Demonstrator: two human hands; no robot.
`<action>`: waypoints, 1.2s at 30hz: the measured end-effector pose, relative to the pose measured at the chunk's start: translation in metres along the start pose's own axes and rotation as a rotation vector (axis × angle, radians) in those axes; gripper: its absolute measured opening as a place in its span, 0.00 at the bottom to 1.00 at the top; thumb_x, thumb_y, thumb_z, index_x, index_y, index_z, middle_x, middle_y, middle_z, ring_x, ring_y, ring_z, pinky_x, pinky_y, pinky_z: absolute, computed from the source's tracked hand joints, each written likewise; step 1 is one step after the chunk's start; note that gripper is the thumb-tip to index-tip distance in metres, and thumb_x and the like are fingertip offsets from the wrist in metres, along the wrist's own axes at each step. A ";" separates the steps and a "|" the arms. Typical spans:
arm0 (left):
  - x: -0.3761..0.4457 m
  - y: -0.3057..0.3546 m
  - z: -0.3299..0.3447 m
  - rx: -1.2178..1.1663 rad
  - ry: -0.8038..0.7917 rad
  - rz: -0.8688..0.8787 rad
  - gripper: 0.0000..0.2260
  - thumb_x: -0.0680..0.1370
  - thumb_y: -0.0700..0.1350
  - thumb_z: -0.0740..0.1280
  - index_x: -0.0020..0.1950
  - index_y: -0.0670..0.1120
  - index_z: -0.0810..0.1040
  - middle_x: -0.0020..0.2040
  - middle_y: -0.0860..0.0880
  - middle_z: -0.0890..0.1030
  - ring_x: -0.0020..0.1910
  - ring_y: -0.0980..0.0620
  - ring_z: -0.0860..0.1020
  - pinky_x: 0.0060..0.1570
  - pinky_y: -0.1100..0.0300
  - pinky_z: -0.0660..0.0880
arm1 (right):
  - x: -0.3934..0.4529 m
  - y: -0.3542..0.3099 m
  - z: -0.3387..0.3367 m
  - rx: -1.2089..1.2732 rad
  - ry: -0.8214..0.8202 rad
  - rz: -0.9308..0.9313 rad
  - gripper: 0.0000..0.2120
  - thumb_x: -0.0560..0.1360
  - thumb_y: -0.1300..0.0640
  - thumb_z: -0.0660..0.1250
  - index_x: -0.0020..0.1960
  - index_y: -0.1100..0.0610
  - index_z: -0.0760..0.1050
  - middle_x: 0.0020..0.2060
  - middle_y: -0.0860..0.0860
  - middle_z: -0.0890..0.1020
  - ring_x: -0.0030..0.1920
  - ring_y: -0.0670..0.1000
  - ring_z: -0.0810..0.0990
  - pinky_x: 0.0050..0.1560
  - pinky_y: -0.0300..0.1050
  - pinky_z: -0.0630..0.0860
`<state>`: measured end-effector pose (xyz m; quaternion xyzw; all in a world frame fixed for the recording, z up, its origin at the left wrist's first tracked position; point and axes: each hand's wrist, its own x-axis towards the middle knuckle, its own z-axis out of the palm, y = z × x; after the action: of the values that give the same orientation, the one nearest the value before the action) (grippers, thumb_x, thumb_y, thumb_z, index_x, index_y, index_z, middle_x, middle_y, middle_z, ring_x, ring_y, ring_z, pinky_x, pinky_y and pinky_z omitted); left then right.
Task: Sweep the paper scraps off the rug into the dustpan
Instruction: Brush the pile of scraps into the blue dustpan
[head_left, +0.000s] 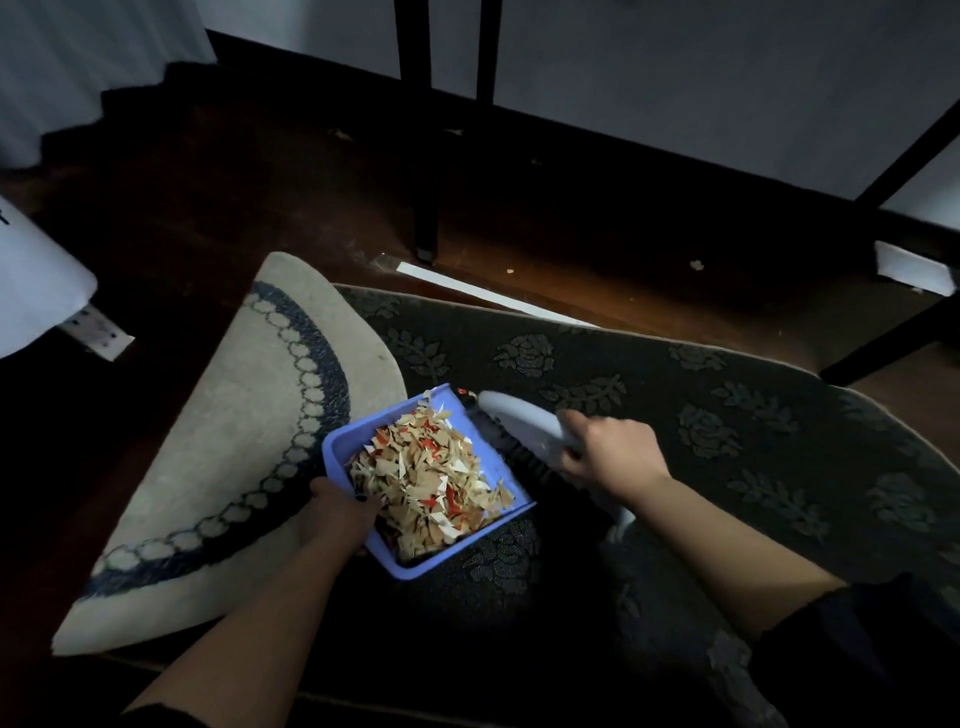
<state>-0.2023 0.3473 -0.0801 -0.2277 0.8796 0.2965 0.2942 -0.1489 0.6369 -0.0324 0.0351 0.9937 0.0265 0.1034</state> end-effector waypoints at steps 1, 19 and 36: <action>-0.001 0.001 0.000 -0.001 -0.003 0.001 0.33 0.74 0.47 0.71 0.68 0.32 0.57 0.63 0.32 0.72 0.56 0.34 0.77 0.55 0.44 0.76 | -0.003 0.005 -0.006 -0.003 0.029 0.001 0.20 0.75 0.42 0.58 0.65 0.47 0.67 0.49 0.51 0.83 0.46 0.57 0.82 0.39 0.44 0.73; -0.002 0.001 0.000 0.030 0.008 0.016 0.32 0.75 0.46 0.70 0.68 0.32 0.58 0.64 0.33 0.72 0.58 0.36 0.76 0.55 0.48 0.75 | -0.010 0.000 0.010 0.021 -0.039 0.035 0.20 0.76 0.43 0.59 0.66 0.49 0.66 0.52 0.52 0.82 0.50 0.57 0.82 0.43 0.46 0.74; -0.005 -0.010 -0.004 -0.091 0.042 -0.051 0.29 0.74 0.47 0.71 0.64 0.33 0.61 0.62 0.33 0.74 0.58 0.35 0.77 0.54 0.48 0.76 | 0.037 -0.014 0.005 0.060 -0.005 0.243 0.14 0.78 0.52 0.60 0.61 0.57 0.67 0.49 0.56 0.82 0.48 0.60 0.81 0.37 0.45 0.67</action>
<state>-0.1948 0.3386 -0.0775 -0.2694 0.8651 0.3237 0.2725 -0.1851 0.6257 -0.0462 0.1583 0.9822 0.0092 0.1005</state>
